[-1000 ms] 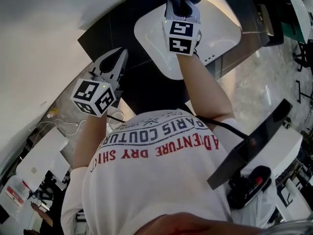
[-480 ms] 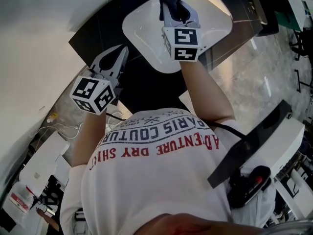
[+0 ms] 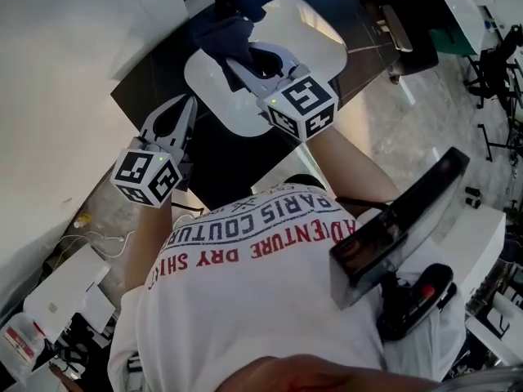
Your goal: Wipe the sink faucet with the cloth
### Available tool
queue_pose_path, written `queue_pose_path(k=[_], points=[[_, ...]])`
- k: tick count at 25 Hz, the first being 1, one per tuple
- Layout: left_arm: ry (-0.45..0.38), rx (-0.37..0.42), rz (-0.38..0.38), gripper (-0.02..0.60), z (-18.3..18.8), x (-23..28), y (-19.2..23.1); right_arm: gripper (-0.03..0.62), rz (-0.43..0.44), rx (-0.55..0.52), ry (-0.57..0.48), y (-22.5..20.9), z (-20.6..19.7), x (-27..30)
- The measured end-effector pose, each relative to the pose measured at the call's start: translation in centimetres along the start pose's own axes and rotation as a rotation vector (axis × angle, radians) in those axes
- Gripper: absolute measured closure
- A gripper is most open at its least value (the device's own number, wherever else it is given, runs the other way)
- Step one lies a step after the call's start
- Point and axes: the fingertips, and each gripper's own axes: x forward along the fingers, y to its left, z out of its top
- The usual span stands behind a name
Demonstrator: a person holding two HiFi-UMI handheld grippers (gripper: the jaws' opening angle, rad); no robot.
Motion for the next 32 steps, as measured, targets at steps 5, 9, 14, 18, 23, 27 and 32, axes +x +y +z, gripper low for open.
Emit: queue_pose_path(k=[5, 9, 14, 18, 23, 27, 32], points=[[-0.04, 0.033, 0.072, 0.58, -0.6, 2.3, -8.9, 0.519, 0.141, -0.009, -0.026, -0.6, -0.1, -9.2], [-0.097, 0.031, 0.169, 0.58, -3.2, 4.8, -18.3, 0.519, 0.232, -0.007, -0.001, -3.5, -3.1, -18.9], [-0.172, -0.016, 0.244, 0.578, -6.3, 6.5, -31.5, 0.519, 0.33, -0.034, 0.041, -5.3, -5.0, -31.4], [-0.198, -0.026, 0.268, 0.579, -7.9, 7.2, -40.5, 0.519, 0.388, -0.05, 0.059, -5.6, -5.5, -40.3], [-0.203, -0.01, 0.301, 0.579, -8.0, 6.9, -48.2, 0.519, 0.418, -0.027, 0.067, -5.5, -5.4, -48.0], [-0.192, 0.01, 0.295, 0.58, -9.0, 5.8, -53.2, 0.519, 0.425, -0.046, 0.069, -3.8, -5.8, -53.2], [-0.184, 0.033, 0.265, 0.579, -11.8, 2.8, -59.0, 0.519, 0.392, -0.041, 0.054, -0.3, -7.1, -60.1]])
